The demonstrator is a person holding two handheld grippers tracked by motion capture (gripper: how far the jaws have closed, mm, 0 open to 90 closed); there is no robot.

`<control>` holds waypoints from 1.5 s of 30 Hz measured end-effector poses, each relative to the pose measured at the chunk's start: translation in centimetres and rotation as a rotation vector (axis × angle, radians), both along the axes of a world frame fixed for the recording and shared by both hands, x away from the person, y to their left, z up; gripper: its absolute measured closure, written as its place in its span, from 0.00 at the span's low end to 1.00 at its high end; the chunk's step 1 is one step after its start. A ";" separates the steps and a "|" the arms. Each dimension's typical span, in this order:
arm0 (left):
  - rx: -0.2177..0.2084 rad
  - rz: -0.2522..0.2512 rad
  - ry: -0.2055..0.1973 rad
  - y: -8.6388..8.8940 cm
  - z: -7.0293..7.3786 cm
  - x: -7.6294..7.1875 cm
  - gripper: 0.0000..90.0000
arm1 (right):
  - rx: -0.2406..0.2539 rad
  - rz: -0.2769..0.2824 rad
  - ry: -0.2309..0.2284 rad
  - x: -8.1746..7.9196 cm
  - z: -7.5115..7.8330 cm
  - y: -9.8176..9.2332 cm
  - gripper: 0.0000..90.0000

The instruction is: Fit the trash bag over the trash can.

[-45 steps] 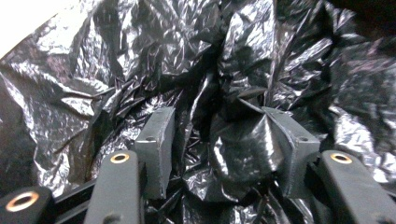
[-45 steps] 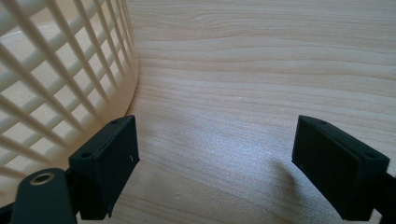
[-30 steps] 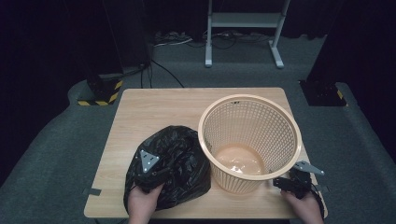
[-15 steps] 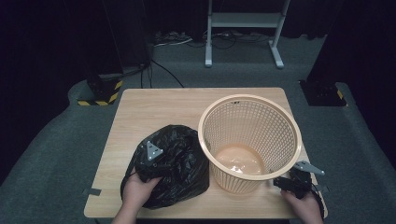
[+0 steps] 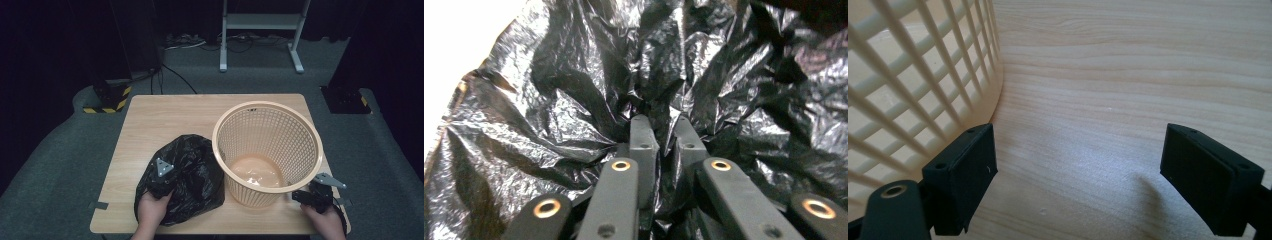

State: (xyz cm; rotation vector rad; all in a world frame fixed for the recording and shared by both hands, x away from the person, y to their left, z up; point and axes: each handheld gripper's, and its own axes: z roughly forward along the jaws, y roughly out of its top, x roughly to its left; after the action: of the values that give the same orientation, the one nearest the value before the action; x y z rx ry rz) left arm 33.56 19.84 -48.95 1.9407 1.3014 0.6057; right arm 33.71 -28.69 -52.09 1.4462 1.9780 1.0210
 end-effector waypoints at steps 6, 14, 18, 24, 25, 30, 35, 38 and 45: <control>-0.071 0.031 -0.088 0.7 1.2 -1.2 0.93 | -0.002 -0.004 -0.054 0.0 0.6 -0.2 0.16; -0.160 0.072 -0.199 1.9 3.0 -2.8 0.93 | 0.002 0.006 -0.125 0.8 2.0 -0.2 0.16; -0.195 0.089 -0.262 2.8 4.6 -4.0 0.93 | 0.010 0.021 -0.147 1.2 2.2 0.7 0.19; -0.218 0.121 -0.356 4.7 7.6 -5.8 0.93 | 0.001 0.055 -0.156 1.0 2.4 2.0 0.20; -0.213 0.133 -0.387 5.3 8.5 -6.4 0.93 | -0.002 0.063 -0.156 1.0 2.4 2.2 0.20; -0.232 0.170 -0.438 6.6 10.0 -7.6 0.93 | 0.002 0.075 -0.156 0.9 2.3 2.9 0.20; -0.258 0.189 -0.503 7.9 11.9 -8.9 0.93 | 0.010 0.094 -0.145 1.0 2.1 3.9 0.20; -0.281 0.193 -0.543 8.3 13.1 -9.5 0.93 | 0.008 0.099 -0.146 1.1 2.1 4.2 0.20; -0.330 0.170 -0.612 8.6 15.4 -10.7 0.93 | 0.002 0.092 -0.136 1.4 1.7 4.7 0.17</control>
State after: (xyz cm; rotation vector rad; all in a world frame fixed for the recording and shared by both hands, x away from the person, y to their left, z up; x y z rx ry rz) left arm 22.89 28.45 -33.51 1.2454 1.0862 0.9159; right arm 35.11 -23.97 -50.35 1.2612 1.9613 1.1300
